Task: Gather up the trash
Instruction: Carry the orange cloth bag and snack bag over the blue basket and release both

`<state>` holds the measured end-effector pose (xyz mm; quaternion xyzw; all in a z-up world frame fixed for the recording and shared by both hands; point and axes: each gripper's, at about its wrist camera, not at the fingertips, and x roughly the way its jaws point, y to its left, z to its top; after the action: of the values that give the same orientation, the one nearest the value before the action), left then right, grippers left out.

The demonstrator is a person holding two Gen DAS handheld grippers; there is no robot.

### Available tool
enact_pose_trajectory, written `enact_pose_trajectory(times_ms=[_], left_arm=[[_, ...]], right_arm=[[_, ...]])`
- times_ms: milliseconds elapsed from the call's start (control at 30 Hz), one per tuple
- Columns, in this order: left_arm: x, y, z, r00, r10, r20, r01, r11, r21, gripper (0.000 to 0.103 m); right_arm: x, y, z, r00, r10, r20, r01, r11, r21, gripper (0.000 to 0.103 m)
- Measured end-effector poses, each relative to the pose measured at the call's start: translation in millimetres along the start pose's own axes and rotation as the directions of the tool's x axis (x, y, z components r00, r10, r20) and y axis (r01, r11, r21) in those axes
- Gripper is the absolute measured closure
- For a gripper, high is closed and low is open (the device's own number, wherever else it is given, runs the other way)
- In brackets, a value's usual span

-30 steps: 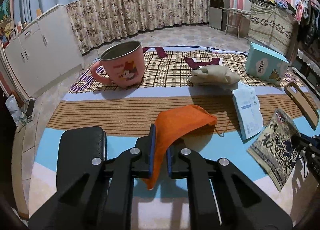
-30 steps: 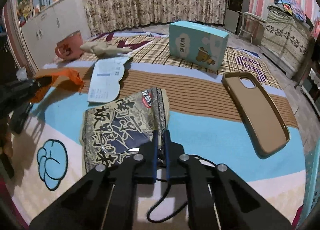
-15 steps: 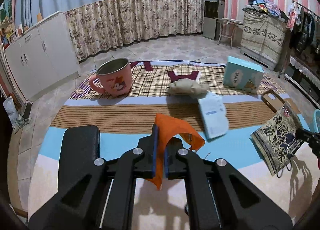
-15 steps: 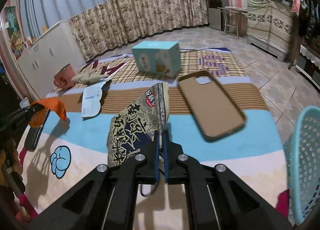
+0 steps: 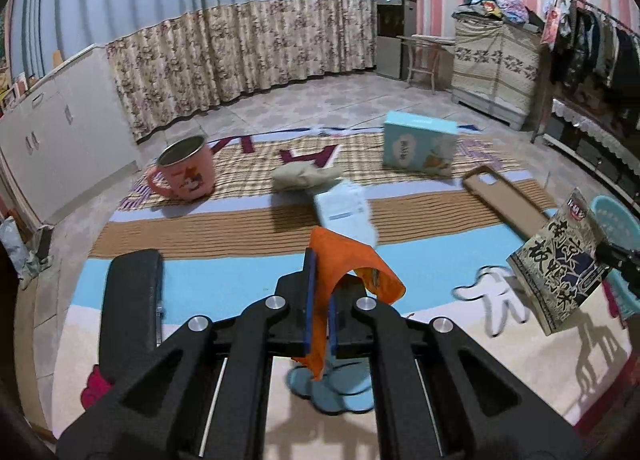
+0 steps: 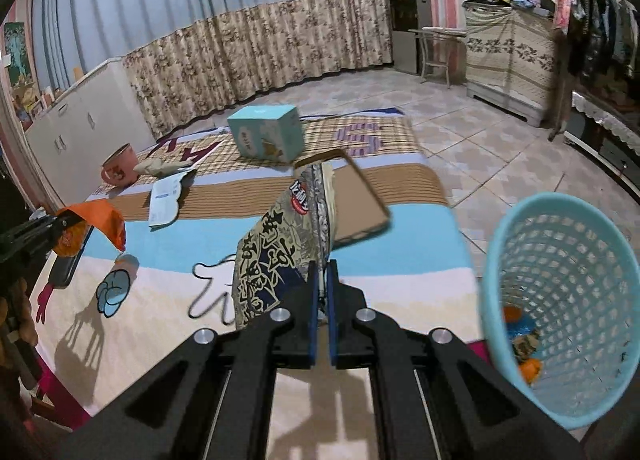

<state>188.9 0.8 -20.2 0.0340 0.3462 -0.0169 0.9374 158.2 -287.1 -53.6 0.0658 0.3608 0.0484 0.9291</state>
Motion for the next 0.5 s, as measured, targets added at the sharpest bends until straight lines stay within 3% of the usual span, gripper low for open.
enact_pose_trajectory(times_ms=[267, 500], left_arm=[[-15.8, -73.8, 20.4, 0.996, -0.081, 0.039, 0.078, 0.994, 0.080, 0.099], [-23.1, -148.5, 35.5, 0.981, -0.186, 0.059, 0.176, 0.974, 0.141, 0.099]], right_arm=[[-41.2, -57.8, 1.5, 0.998, -0.037, 0.053, 0.033, 0.996, 0.081, 0.099], [-84.0, -108.8, 11.4, 0.985, -0.128, 0.117, 0.114, 0.986, 0.120, 0.099]])
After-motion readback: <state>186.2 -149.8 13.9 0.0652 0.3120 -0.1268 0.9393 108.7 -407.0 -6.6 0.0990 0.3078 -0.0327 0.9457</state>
